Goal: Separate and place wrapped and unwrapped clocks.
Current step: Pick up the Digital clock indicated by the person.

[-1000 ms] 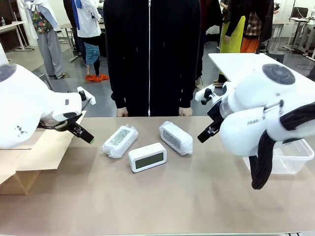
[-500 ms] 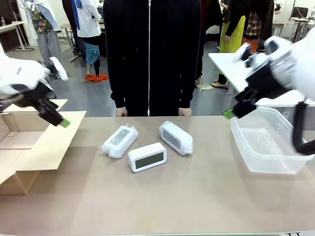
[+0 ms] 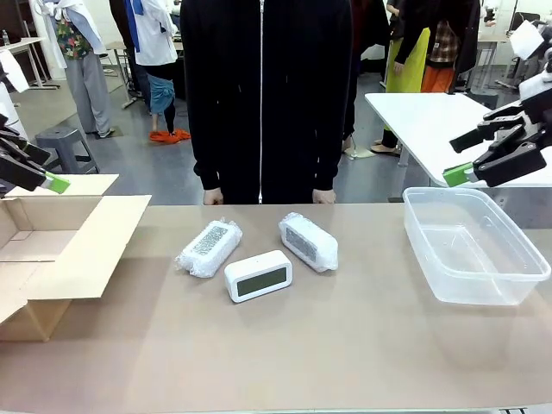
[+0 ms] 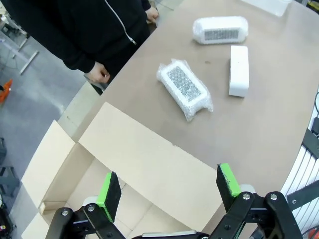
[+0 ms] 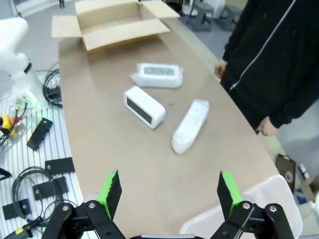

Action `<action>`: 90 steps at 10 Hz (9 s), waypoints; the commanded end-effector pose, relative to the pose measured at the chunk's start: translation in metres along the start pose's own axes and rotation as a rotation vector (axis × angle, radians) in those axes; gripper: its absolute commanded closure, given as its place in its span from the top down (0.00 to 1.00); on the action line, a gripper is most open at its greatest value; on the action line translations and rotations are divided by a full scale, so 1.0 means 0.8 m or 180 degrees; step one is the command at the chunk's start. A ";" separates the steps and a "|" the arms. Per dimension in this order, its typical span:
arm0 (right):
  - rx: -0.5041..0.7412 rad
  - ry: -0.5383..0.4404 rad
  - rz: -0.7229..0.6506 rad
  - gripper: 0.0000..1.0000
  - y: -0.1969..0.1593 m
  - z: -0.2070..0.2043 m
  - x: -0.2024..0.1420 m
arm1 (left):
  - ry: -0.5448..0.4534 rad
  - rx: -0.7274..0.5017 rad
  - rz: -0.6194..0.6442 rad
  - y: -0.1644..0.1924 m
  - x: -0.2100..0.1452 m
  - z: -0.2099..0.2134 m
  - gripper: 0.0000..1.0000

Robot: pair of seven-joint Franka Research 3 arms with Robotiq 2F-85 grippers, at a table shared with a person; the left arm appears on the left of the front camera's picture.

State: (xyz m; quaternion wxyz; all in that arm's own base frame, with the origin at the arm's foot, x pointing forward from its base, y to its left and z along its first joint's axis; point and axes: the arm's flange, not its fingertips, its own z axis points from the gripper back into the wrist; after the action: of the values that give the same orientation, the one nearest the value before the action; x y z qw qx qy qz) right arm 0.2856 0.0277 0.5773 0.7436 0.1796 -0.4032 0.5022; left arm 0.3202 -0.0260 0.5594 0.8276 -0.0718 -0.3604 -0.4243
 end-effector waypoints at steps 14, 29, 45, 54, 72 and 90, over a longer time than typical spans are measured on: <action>0.0215 0.0086 -0.0270 1.00 -0.002 -0.047 -0.004 | -0.0082 -0.0031 -0.0182 0.002 -0.003 0.009 1.00; 0.0215 0.0086 -0.0270 1.00 -0.002 -0.047 -0.004 | -0.0082 -0.0031 -0.0182 0.002 -0.003 0.009 1.00; 0.0215 0.0086 -0.0270 1.00 -0.002 -0.047 -0.004 | 0.1193 -0.0991 0.1482 0.013 0.241 -0.248 1.00; 0.0215 0.0086 -0.0270 1.00 -0.002 -0.047 -0.004 | 0.1521 -0.0490 0.1668 -0.032 0.207 -0.329 1.00; 0.0215 0.0086 -0.0270 1.00 -0.002 -0.047 -0.004 | 0.2154 -0.0158 0.1892 -0.024 0.136 -0.495 1.00; 0.0215 0.0086 -0.0270 1.00 -0.002 -0.047 -0.004 | 0.2170 0.0011 0.2104 -0.028 0.128 -0.503 0.64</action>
State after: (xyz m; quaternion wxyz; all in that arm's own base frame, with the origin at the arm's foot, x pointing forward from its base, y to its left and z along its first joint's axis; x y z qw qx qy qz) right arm 0.3011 0.0508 0.5541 0.7697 0.2045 -0.3664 0.4811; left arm 0.5577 -0.2781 0.3263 0.9866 -0.0504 -0.0096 -0.1551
